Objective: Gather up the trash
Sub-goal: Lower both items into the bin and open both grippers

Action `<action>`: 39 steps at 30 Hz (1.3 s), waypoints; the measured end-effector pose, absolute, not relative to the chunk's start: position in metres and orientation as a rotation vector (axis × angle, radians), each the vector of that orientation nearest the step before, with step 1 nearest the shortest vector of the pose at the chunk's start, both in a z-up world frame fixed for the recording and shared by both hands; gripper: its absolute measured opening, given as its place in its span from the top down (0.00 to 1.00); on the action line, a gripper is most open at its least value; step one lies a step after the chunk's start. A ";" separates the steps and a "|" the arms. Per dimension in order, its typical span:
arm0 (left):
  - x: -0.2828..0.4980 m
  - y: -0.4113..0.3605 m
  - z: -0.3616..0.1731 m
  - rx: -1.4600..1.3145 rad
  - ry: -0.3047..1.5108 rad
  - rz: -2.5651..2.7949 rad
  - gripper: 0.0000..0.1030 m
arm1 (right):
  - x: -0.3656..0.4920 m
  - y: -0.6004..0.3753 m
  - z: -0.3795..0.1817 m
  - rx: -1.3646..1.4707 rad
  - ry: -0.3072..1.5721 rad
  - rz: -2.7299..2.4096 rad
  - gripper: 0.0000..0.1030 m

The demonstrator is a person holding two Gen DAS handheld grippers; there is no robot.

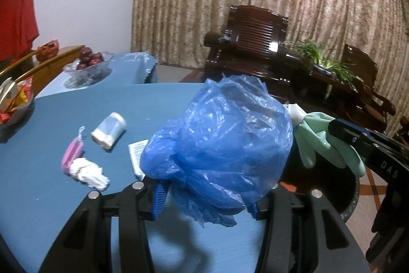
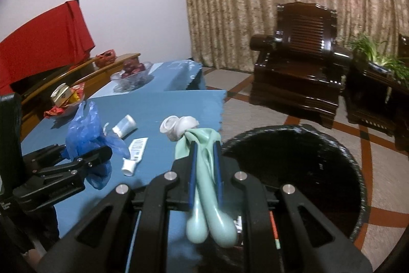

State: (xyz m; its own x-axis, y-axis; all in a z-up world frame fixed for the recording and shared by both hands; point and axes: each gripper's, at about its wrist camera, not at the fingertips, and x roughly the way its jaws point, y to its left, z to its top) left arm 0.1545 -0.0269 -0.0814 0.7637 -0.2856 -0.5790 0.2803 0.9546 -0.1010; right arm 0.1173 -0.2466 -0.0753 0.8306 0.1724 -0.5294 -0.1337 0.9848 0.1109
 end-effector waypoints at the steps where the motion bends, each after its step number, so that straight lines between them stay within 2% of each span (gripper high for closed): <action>1: 0.155 -0.032 -0.081 -0.005 0.630 -0.318 0.52 | 0.115 -0.253 -0.076 0.071 0.567 0.150 0.89; 24: 0.166 -0.147 -0.088 0.062 0.641 -0.511 0.53 | 0.091 -0.338 -0.092 0.100 0.588 -0.020 0.89; 39: 0.182 -0.189 -0.107 0.078 0.676 -0.570 0.52 | 0.094 -0.373 -0.113 0.120 0.627 -0.085 0.89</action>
State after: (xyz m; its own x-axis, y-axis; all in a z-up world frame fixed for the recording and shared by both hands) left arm 0.1816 -0.1886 -0.1071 0.6344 -0.4733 -0.6111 0.5226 0.8452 -0.1120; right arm 0.0938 -0.3728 -0.1129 0.8070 -0.0426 -0.5891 0.1153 0.9895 0.0865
